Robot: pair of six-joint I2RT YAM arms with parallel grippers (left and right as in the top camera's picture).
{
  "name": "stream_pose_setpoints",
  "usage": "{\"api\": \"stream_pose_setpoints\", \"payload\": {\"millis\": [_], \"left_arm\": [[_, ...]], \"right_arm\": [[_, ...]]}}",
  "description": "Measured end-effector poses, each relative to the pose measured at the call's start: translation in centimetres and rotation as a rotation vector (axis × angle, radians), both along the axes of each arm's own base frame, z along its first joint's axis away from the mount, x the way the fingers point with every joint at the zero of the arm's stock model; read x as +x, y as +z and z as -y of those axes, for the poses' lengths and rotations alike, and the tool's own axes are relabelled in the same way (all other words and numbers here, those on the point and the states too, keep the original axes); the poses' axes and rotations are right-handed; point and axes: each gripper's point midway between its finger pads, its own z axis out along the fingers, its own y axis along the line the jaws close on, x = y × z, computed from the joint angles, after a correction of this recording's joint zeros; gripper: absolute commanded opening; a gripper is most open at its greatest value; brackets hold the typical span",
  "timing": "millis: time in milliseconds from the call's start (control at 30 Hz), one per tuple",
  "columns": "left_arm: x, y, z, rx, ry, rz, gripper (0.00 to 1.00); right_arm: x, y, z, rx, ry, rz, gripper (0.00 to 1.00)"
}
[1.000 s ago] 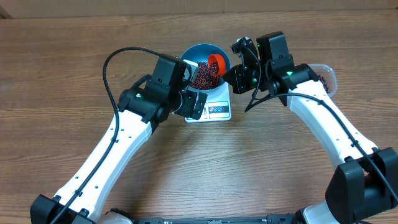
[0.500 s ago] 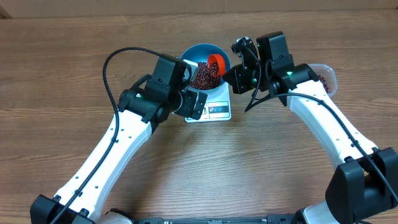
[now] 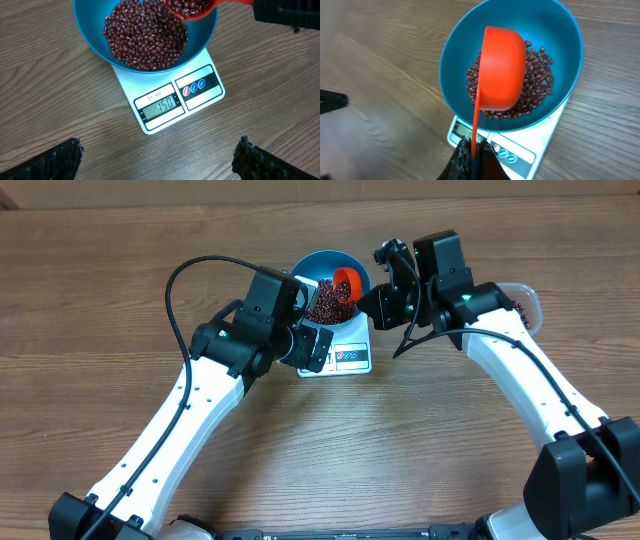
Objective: Scoop item into bowl and weigh 150g on scale
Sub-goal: 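Keep tipping the scoop slowly until the scale reads 150 g, then carry the red scoop right and lower it into the clear bean container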
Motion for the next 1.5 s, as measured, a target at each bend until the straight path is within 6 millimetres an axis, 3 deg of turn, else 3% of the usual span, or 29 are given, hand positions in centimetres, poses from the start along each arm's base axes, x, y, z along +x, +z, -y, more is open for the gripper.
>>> {"api": "stream_pose_setpoints", "payload": {"millis": [133,333,533,767,900,1133,1300,1500], "left_arm": [[0.0,0.0,0.0,0.000,0.000,0.000,1.00],[0.0,0.0,0.0,0.000,0.000,0.000,1.00],[0.0,0.0,0.0,0.000,0.000,0.000,1.00],[0.0,0.0,0.0,0.000,0.000,0.000,1.00],[0.0,0.0,0.0,0.000,0.000,0.000,1.00],[0.0,0.0,0.0,0.000,0.000,0.000,1.00],[0.0,0.0,0.0,0.000,0.000,0.000,0.99],[0.0,0.0,0.0,0.000,0.000,0.000,1.00]], "right_arm": [[0.3,0.8,1.2,0.091,-0.007,-0.033,0.03],[1.4,2.6,5.4,0.253,-0.042,-0.061,0.03],[1.5,3.3,11.0,0.364,-0.142,-0.125,0.04],[0.8,1.8,19.1,0.368,-0.377,-0.224,0.04],[0.0,0.6,23.0,0.289,-0.515,-0.251,0.04],[-1.3,0.0,26.5,0.040,-0.670,-0.234,0.04],[-2.2,-1.5,28.2,-0.187,-0.747,-0.254,0.04],[-2.3,-2.1,28.2,-0.407,-0.764,-0.227,0.04]]}}
